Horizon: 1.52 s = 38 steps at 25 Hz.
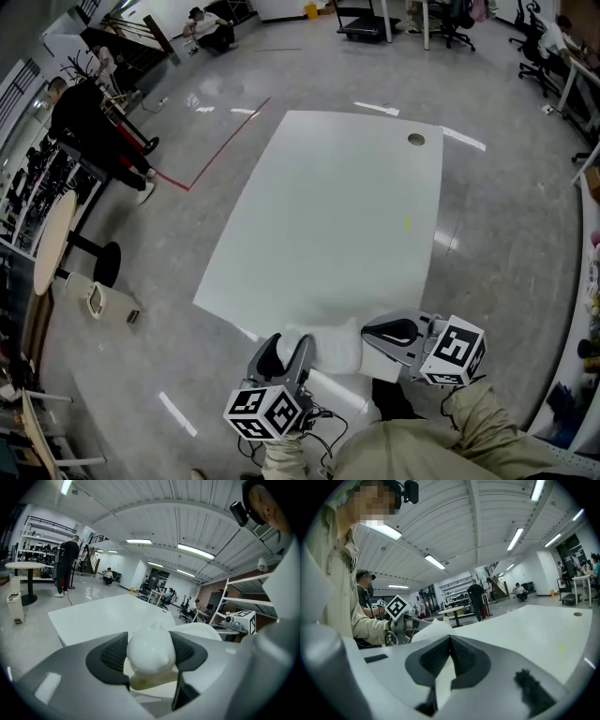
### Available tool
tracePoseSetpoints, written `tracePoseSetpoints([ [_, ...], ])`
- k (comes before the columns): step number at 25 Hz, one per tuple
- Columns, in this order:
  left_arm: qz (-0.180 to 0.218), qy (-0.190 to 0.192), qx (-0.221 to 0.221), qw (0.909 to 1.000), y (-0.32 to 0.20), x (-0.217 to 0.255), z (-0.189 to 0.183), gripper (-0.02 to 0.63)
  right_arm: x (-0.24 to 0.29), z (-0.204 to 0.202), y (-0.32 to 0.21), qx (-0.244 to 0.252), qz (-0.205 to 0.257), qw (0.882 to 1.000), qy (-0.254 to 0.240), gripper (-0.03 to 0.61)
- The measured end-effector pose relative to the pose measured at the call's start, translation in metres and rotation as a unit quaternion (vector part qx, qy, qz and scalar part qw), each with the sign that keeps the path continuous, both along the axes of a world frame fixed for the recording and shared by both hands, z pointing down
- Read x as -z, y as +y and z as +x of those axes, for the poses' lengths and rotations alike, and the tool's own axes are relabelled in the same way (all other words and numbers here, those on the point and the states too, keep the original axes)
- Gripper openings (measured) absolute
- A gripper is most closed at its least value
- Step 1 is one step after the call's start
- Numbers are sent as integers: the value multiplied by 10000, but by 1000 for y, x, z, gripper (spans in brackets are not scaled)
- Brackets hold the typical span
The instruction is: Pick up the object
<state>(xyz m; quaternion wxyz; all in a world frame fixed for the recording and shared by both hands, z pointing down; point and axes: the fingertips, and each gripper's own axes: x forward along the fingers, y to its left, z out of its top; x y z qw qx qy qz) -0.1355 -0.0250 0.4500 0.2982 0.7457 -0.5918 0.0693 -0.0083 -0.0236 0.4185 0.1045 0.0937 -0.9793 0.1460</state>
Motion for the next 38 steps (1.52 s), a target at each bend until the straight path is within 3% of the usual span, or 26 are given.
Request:
tracePoseSetpoints([
  [14, 765, 6, 154, 9969, 180, 50, 8, 270, 54, 8, 180, -87, 739, 9972, -111, 2],
  [20, 1108, -188, 127, 9936, 226, 80, 15, 270, 78, 15, 229, -80, 987, 9950, -132, 2],
  [27, 1411, -259, 160, 9895, 249, 105, 23, 270, 101, 25, 252, -77, 1210, 9924, -194, 2],
  [38, 1475, -241, 136, 9887, 247, 118, 46, 270, 115, 47, 253, 6, 1393, 9901, -174, 0],
])
